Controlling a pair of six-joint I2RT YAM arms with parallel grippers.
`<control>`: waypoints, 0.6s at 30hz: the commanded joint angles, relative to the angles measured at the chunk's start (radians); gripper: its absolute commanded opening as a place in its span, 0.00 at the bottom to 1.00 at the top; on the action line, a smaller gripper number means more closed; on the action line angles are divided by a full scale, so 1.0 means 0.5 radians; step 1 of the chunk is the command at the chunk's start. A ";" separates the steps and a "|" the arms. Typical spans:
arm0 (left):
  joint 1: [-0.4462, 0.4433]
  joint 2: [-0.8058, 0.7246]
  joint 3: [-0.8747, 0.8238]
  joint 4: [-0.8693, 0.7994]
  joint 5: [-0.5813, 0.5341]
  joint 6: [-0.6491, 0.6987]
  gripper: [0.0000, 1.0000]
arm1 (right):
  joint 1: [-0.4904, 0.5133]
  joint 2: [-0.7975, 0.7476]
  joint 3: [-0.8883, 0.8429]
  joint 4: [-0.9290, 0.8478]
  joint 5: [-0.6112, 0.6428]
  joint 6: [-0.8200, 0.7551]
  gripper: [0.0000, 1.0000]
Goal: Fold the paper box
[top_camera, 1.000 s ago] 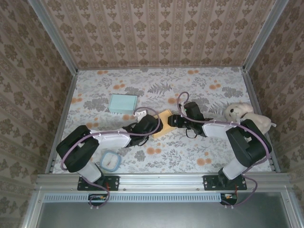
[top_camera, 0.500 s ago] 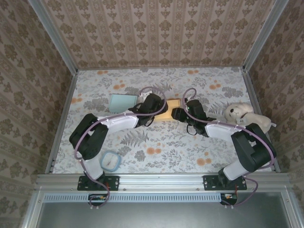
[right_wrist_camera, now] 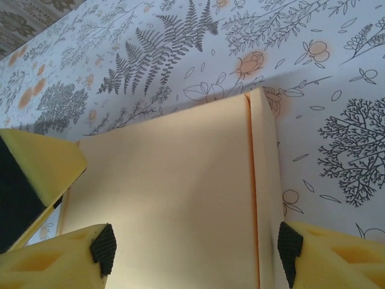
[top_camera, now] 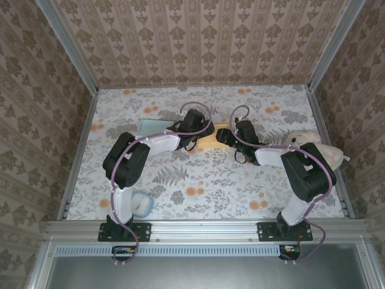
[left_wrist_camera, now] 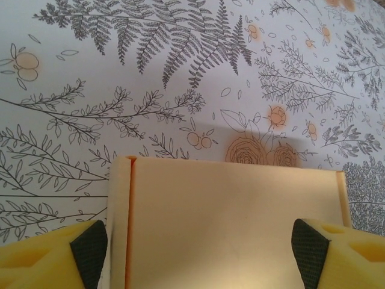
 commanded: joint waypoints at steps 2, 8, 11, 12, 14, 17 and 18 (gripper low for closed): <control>0.019 -0.076 0.034 -0.078 -0.098 0.108 0.88 | -0.016 0.006 0.029 0.032 0.071 -0.005 0.77; 0.046 -0.332 -0.144 -0.099 -0.225 0.174 0.93 | -0.028 -0.206 -0.081 -0.071 0.168 -0.014 0.81; 0.046 -0.557 -0.332 -0.083 -0.305 0.261 0.96 | -0.026 -0.407 -0.136 -0.245 0.311 -0.071 0.83; 0.052 -0.644 -0.402 -0.073 -0.329 0.299 0.97 | -0.028 -0.485 -0.157 -0.299 0.377 -0.104 0.84; 0.060 -0.805 -0.564 0.000 -0.351 0.383 0.99 | -0.028 -0.650 -0.202 -0.401 0.519 -0.185 0.87; 0.091 -1.025 -0.778 0.099 -0.396 0.473 1.00 | -0.030 -0.888 -0.244 -0.538 0.764 -0.303 0.93; 0.107 -1.080 -0.831 0.124 -0.402 0.498 1.00 | -0.031 -0.939 -0.259 -0.566 0.837 -0.343 0.95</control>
